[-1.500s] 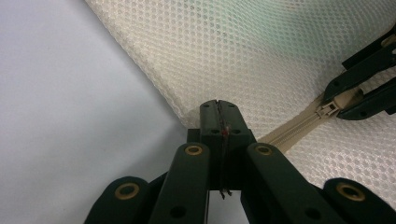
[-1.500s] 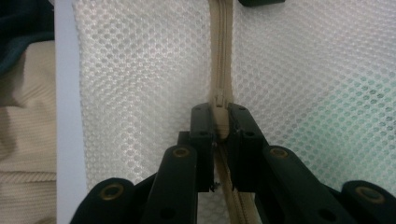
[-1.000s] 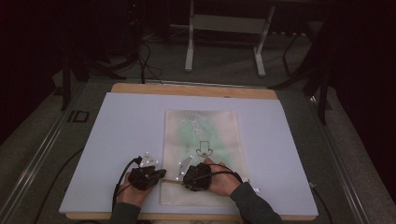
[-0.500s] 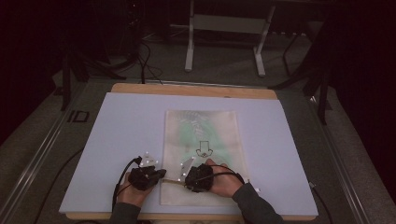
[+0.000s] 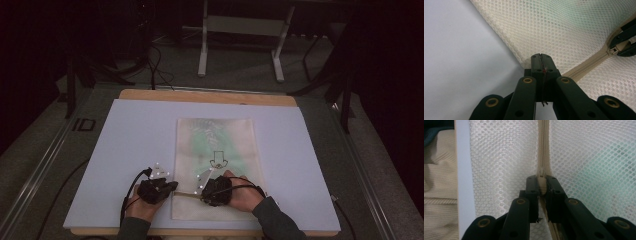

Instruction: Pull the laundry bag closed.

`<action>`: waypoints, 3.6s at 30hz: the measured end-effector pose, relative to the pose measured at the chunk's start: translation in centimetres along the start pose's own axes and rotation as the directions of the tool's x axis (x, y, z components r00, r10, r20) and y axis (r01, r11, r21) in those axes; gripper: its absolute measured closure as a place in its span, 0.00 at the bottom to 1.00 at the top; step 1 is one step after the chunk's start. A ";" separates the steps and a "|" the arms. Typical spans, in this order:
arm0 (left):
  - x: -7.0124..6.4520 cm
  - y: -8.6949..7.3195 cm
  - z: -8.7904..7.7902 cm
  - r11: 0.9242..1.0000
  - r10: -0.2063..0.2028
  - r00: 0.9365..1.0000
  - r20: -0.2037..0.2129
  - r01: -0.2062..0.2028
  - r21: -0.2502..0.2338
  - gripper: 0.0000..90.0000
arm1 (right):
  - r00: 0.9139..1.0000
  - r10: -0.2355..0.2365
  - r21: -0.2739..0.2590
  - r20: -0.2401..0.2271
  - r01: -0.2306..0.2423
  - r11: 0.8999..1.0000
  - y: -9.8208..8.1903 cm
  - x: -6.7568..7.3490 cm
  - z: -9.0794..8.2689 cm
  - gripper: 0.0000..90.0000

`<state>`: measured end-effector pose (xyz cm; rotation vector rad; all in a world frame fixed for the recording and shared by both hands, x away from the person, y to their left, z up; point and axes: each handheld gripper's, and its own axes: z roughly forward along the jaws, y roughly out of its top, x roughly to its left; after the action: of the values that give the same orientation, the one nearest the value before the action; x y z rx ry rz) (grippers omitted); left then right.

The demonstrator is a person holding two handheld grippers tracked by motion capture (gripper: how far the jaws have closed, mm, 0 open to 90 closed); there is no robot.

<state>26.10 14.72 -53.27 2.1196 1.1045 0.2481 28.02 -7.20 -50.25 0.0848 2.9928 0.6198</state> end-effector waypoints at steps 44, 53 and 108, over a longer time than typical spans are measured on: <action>0.0 -0.1 0.0 1.000 -0.008 1.000 0.002 0.008 -0.006 0.99 | 1.000 0.023 0.000 -0.007 -0.023 1.000 -2.3 -0.6 -1.8 0.91; 0.1 -0.1 0.0 1.000 -0.008 1.000 0.003 0.008 -0.006 0.99 | 1.000 0.030 0.006 -0.008 -0.030 1.000 -2.9 -0.7 -1.9 0.91; 0.0 -0.1 0.0 1.000 -0.009 1.000 -0.001 0.009 -0.003 0.99 | 0.995 0.100 -0.024 0.012 -0.100 0.995 -7.3 -0.8 -3.8 0.91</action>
<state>26.05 14.76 -53.31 2.1115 1.1127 0.2467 28.17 -15.50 -49.63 0.2370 2.9833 0.6609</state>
